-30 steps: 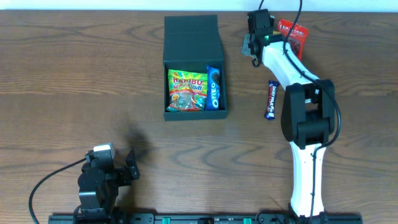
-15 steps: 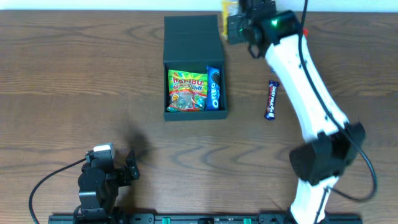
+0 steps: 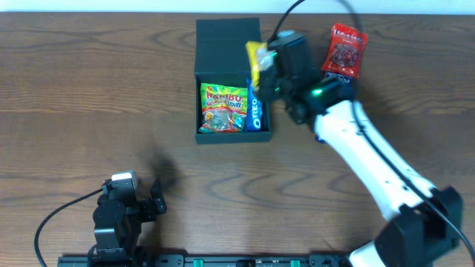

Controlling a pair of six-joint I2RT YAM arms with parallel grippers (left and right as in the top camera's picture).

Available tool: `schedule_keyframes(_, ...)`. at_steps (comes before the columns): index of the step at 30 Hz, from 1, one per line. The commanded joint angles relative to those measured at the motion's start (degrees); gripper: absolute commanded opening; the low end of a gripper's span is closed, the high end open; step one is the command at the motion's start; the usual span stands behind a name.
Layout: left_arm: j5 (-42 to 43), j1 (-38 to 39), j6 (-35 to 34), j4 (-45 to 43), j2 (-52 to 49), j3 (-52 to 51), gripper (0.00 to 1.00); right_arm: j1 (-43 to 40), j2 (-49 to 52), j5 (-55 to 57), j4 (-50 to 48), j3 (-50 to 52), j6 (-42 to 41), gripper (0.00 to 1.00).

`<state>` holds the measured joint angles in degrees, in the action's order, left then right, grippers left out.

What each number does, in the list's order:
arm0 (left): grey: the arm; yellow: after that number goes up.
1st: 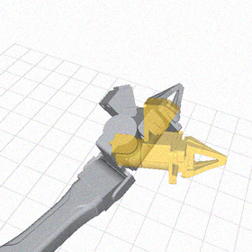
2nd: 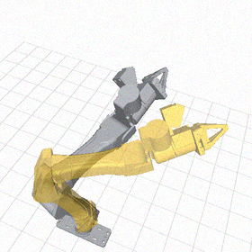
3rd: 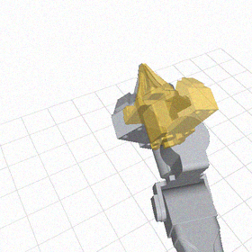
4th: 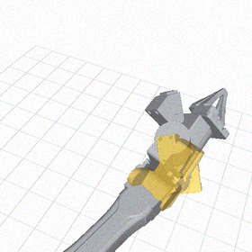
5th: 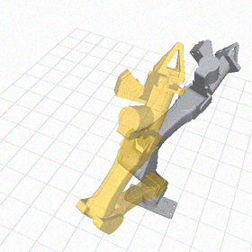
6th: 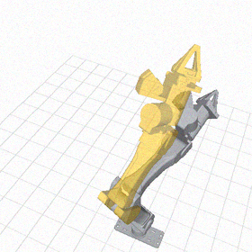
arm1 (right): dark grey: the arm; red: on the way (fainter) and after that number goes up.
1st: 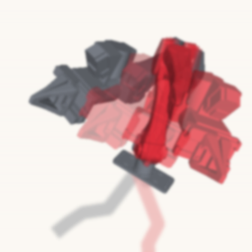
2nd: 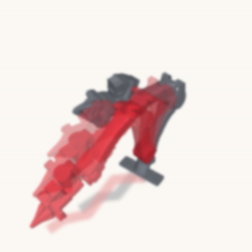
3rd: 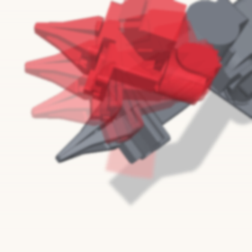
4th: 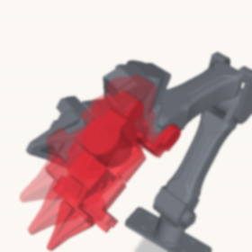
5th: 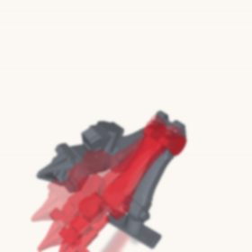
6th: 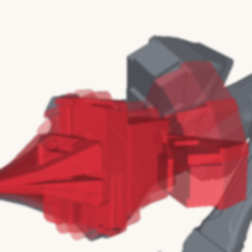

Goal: Pack container
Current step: 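Carry the yellow Hacks bag over the box and lower it in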

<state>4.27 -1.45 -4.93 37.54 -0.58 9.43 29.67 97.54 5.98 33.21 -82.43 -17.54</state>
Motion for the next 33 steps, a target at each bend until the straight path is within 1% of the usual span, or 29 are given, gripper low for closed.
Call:
schedule_keyframes(1, -0.42, -0.28, -0.66, 0.35, 0.35, -0.37, 0.95, 4.37, 3.58, -0.2, -2.6, -0.17, -4.9, 0.01)
schedule_keyframes(6, -0.39, -0.28, -0.66, 0.35, 0.35, -0.37, 0.95, 8.31, 10.91, 0.09, -6.08, -0.17, -10.75, 0.01)
schedule_keyframes(10, -0.42, -0.28, -0.66, 0.35, 0.35, -0.37, 0.95, 8.66, 14.1, 0.2, -8.13, -0.17, -14.8, 0.01)
schedule_keyframes(19, -0.42, -0.28, -0.66, 0.35, 0.35, -0.37, 0.95, 11.69, 20.98, 0.94, -13.51, -0.17, -14.8, 0.02)
schedule_keyframes(24, -0.42, -0.28, -0.66, 0.35, 0.35, -0.37, 0.95, 13.35, 24.92, 2.16, -13.94, -0.17, -14.78, 0.01)
schedule_keyframes(25, -0.42, -0.28, -0.66, 0.35, 0.35, -0.37, 0.95, 13.53, 24.98, 2.16, -13.97, -0.17, -14.73, 0.03)
schedule_keyframes(27, -0.42, -0.28, -0.66, 0.35, 0.35, -0.37, 0.95, 13.79, 24.9, 2.14, -14.32, -0.55, -14.56, 0.27)
schedule_keyframes(28, -0.42, -0.28, -0.66, 0.35, 0.35, -0.37, 0.95, 13.81, 24.81, 1.95, -13.99, -1.16, -14.53, 0.36)
schedule_keyframes(29, -0.42, -0.28, -0.63, 0.35, 0.35, -0.37, 0.95, 13.81, 24.5, 1.62, -13.57, -1.68, -14.49, 0.51)
schedule_keyframes(30, -0.42, -0.28, -0.66, 0.35, 0.35, -0.37, 0.95, 13.66, 23.85, 1.01, -12.92, -2.36, -13.73, 0.62)
schedule_keyframes(33, -0.42, -0.28, -0.66, 0.35, 0.35, -0.37, 0.95, 13.49, 20.37, 1.07, -10.88, -4.68, -9.86, 0.7)
